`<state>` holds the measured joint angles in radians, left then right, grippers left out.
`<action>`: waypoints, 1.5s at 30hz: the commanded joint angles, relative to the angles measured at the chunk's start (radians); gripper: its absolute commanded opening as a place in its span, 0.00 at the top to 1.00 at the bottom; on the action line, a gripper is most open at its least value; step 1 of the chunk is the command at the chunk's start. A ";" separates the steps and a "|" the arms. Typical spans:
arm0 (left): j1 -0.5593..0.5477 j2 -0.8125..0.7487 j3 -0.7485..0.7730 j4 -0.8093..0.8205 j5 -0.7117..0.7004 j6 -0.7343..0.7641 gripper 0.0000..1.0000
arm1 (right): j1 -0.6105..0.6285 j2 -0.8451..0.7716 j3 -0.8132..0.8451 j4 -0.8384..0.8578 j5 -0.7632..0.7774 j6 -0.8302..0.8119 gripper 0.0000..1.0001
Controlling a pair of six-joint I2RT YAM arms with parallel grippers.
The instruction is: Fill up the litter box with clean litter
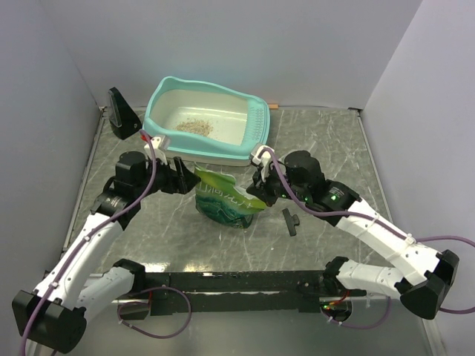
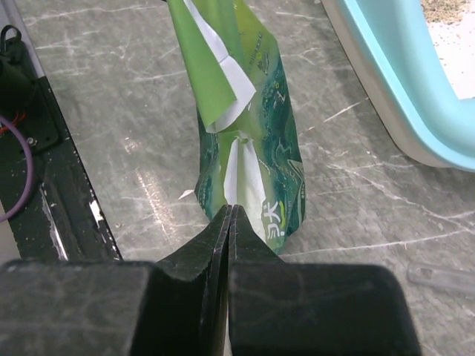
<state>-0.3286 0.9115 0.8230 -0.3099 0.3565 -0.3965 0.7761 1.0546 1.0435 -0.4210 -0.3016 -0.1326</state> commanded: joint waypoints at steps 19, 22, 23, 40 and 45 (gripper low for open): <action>0.017 -0.108 -0.024 0.055 0.084 0.019 0.21 | -0.023 0.065 -0.019 0.071 0.084 -0.007 1.00; 0.016 -0.109 -0.025 0.058 0.090 0.018 0.21 | -0.035 0.077 -0.019 0.065 0.067 -0.005 1.00; 0.016 -0.109 -0.025 0.060 0.090 0.016 0.21 | -0.035 0.081 -0.016 0.064 0.062 -0.004 1.00; 0.017 -0.118 -0.024 0.051 0.084 0.022 0.20 | -0.037 0.107 -0.019 0.030 -0.171 -0.006 1.00; 0.017 -0.131 -0.027 0.051 0.085 0.021 0.20 | -0.035 0.139 0.004 -0.002 -0.212 -0.005 1.00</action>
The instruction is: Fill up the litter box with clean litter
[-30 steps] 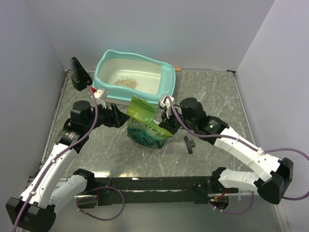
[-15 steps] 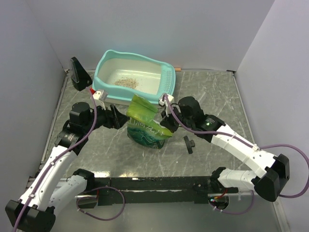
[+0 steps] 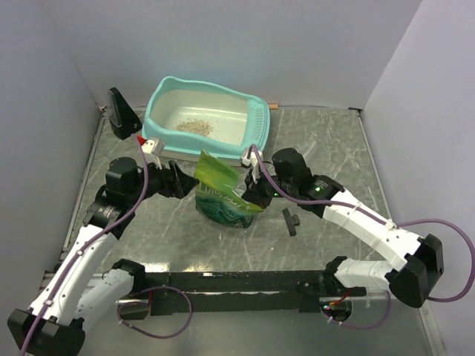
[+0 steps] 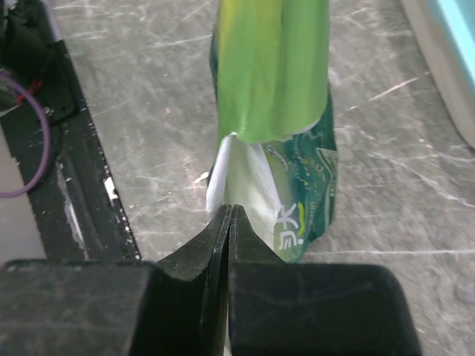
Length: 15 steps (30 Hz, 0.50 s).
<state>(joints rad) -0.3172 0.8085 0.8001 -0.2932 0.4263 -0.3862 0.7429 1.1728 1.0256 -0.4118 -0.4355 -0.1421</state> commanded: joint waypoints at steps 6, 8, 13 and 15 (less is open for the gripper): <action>0.006 -0.038 -0.004 0.031 0.012 0.009 0.20 | 0.021 0.068 0.037 -0.028 -0.007 0.022 1.00; 0.006 -0.040 -0.004 0.031 0.011 0.010 0.20 | 0.033 0.083 0.041 -0.033 0.014 0.027 1.00; 0.006 -0.038 -0.002 0.028 0.014 0.012 0.20 | 0.081 0.099 0.062 -0.064 0.058 0.029 1.00; 0.006 -0.037 -0.001 0.028 0.014 0.010 0.20 | 0.095 0.099 0.071 -0.077 0.064 0.030 1.00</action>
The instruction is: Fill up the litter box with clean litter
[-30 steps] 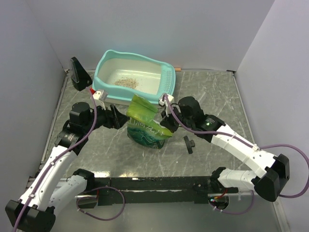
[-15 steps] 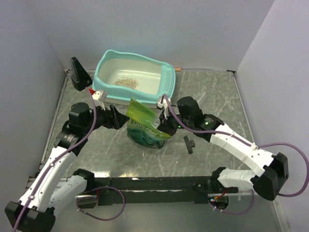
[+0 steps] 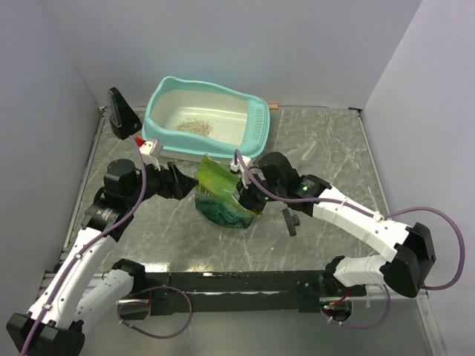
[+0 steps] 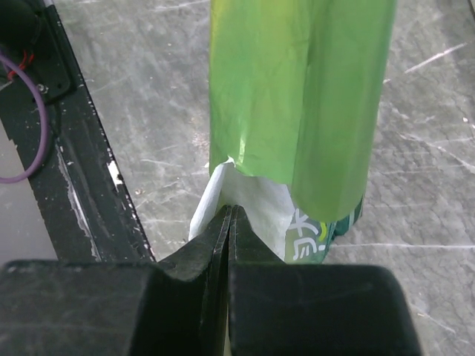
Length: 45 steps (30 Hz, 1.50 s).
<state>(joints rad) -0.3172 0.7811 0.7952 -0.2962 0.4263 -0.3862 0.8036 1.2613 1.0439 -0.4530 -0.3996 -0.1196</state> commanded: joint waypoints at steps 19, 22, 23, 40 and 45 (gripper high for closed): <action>0.007 -0.016 0.004 0.023 0.017 0.017 0.20 | 0.140 0.101 0.127 -0.046 0.464 0.045 0.16; 0.007 -0.016 0.006 0.023 0.017 0.018 0.20 | 0.164 0.056 0.094 0.011 0.508 0.029 0.12; 0.007 -0.017 0.006 0.023 0.017 0.018 0.20 | 0.169 0.047 0.088 0.022 0.519 0.026 0.12; 0.007 -0.019 0.001 0.026 0.022 0.017 0.20 | 0.186 -0.060 0.093 0.024 0.504 -0.022 0.17; 0.007 -0.023 -0.001 0.026 0.017 0.015 0.20 | 0.186 -0.112 0.064 0.011 0.542 -0.002 0.29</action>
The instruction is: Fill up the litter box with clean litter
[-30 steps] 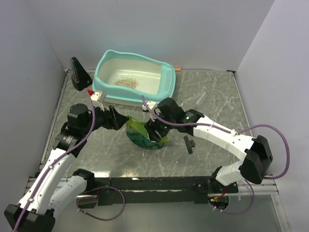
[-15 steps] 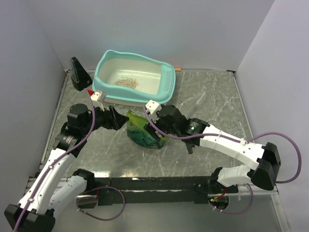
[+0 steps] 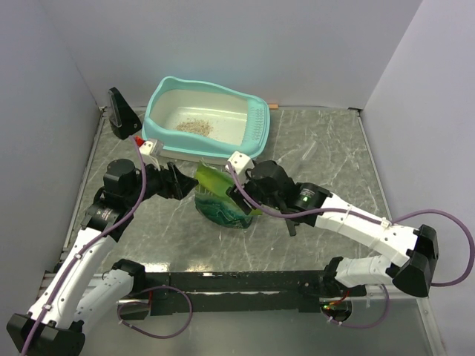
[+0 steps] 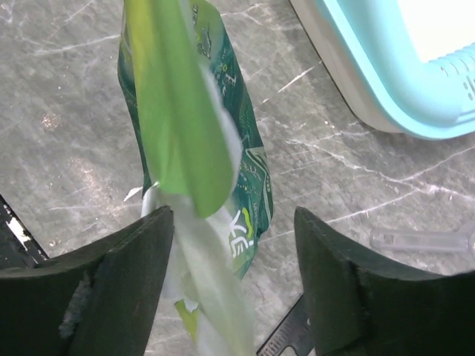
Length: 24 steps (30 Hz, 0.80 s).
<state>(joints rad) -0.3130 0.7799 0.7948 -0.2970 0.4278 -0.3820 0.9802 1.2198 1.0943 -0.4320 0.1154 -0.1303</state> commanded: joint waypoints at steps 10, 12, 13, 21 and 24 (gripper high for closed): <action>0.003 -0.007 -0.002 0.030 0.026 0.009 0.20 | 0.008 -0.118 -0.028 -0.007 -0.008 0.014 0.67; 0.005 -0.007 -0.002 0.029 0.025 0.011 0.20 | 0.003 -0.112 -0.040 0.004 0.019 0.012 0.68; 0.003 -0.005 -0.002 0.027 0.023 0.011 0.20 | -0.008 -0.111 -0.042 0.018 0.038 0.018 0.65; 0.003 0.001 0.000 0.025 0.023 0.011 0.20 | -0.155 -0.105 -0.036 0.029 -0.215 0.058 0.33; 0.003 0.005 0.000 0.025 0.028 0.011 0.20 | -0.181 -0.098 -0.045 0.042 -0.287 0.054 0.29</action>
<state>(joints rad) -0.3130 0.7815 0.7910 -0.2970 0.4324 -0.3820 0.8352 1.1122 1.0401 -0.4278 -0.0185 -0.0933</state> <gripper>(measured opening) 0.801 0.694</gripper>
